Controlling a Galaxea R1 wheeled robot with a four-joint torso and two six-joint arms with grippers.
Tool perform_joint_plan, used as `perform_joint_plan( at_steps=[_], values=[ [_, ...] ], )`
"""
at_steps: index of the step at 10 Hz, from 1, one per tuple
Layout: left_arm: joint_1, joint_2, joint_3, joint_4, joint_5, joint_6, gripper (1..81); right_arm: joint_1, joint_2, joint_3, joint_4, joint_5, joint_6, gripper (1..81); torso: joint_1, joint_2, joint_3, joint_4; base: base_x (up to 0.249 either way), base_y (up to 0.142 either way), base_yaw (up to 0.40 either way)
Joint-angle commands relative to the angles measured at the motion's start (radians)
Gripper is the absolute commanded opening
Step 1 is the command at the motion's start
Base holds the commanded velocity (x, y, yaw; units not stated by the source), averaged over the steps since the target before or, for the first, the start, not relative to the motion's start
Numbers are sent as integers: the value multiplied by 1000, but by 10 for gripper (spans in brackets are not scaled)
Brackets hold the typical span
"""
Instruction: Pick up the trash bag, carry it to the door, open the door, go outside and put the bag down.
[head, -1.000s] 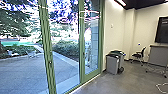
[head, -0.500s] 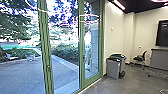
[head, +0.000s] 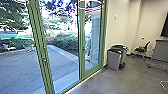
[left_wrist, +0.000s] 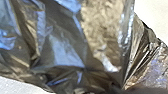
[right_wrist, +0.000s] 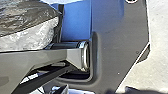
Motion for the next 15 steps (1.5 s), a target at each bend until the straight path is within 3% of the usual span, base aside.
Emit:
perform_joint_plan(
  at_steps=[1,2,4,5,7,8,10,11,15],
  values=[
    [-68,0,-2,-3,74,10,10,60,3,2,-4,-60,-3,811,0,0,-92,0,173,0,0],
    [-68,-1,-2,-3,74,10,10,59,3,2,-4,-60,-3,811,0,0,-27,0,173,0,0],
    [-68,-1,-2,-3,74,10,10,59,3,2,-1,-58,-3,811,1,1,-65,0,172,0,0],
    [-68,-1,-2,-3,74,10,10,59,3,4,-2,-59,-3,811,1,1,-46,-83,172,0,0],
    [-68,-1,-2,-3,74,10,10,60,3,4,-2,-60,-3,811,1,1,-32,-103,172,0,0],
    [-68,-1,-2,-3,74,10,10,60,3,5,-4,-60,-3,811,1,1,-59,-37,173,0,0],
    [-68,-1,-2,-3,74,10,10,60,3,5,-4,-60,-3,811,1,1,-50,-93,172,0,0],
    [-68,-1,-2,-3,74,10,10,62,3,5,-4,-60,-3,811,1,1,-49,-108,173,0,0],
    [-70,2,-2,-3,74,10,10,62,4,5,-4,-60,-3,811,1,1,-49,-109,173,0,0]
  ],
)
